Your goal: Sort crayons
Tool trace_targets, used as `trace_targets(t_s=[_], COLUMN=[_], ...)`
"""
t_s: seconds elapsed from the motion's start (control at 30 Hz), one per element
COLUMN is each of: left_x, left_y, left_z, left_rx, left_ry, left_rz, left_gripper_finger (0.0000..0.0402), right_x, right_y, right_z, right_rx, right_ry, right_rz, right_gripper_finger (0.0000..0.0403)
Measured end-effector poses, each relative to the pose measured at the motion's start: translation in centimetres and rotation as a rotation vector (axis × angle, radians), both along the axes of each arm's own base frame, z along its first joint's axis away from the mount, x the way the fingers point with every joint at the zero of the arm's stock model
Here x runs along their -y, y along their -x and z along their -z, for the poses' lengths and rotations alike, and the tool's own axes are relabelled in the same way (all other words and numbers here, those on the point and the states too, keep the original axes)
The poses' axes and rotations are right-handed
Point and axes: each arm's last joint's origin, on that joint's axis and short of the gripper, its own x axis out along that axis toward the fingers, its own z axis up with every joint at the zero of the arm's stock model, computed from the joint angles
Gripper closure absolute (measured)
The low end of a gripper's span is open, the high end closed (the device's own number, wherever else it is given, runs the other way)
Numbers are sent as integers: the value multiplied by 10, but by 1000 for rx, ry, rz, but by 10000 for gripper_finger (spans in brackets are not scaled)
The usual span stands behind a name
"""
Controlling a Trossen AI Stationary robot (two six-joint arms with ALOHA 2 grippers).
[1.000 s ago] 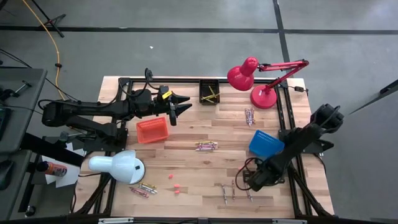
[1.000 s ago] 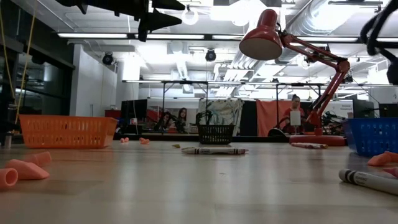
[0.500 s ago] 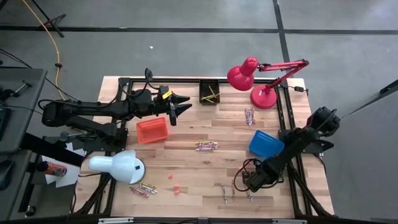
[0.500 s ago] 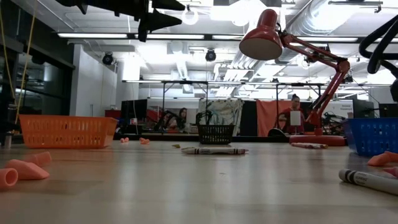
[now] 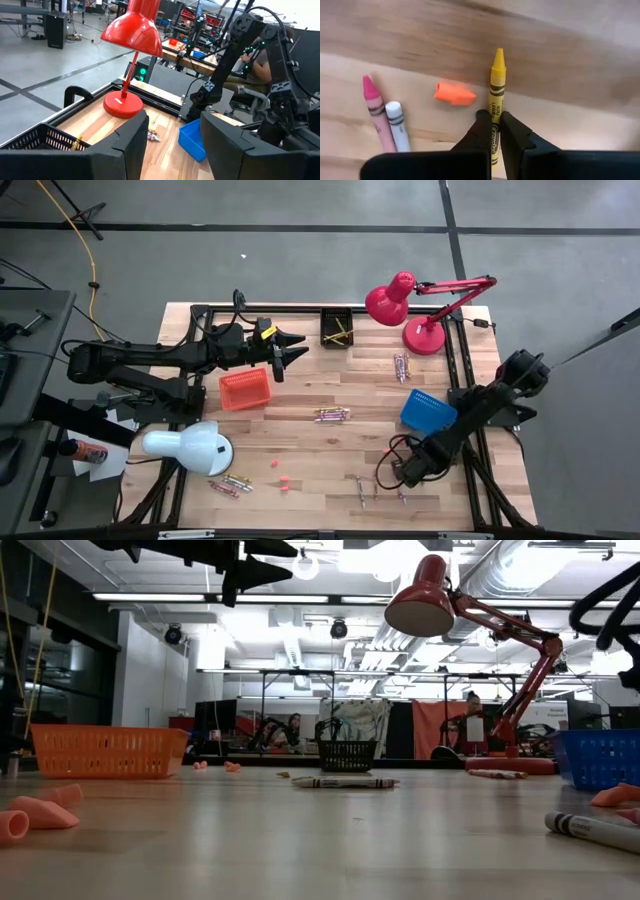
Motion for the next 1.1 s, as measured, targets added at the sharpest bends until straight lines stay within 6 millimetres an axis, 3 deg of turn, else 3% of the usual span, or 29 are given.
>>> trace_targets(t_s=[0.13, 0.23, 0.37, 0.47, 0.73, 0.9, 1.1], left_x=[0, 0, 1, 1, 2, 4, 5], left_y=[0, 0, -1, -1, -1, -1, -1], left_z=[-2, -10, -22, -23, -22, -22, -22], left_rx=[17, 56, 73, 70, 80, 87, 88], left_ry=[-2, -10, -79, -105, -27, 19, 36], left_rz=[0, 6, 28, 30, 85, 124, 136], left_gripper_finger=[236, 236, 236, 236, 236, 236, 236], right_x=[7, 17, 40, 62, 115, 150, 172], right_y=[7, 10, 4, -6, -61, -90, -100], right_z=[-23, -48, -85, -103, -123, -137, -142], right_rx=[74, 246, 555, 695, 960, 1148, 1297], right_ry=[-35, -18, 136, 278, 689, 872, 841], right_rz=[-89, -212, -405, -523, -918, -898, -883], right_gripper_finger=[400, 400, 401, 401, 402, 402, 402])
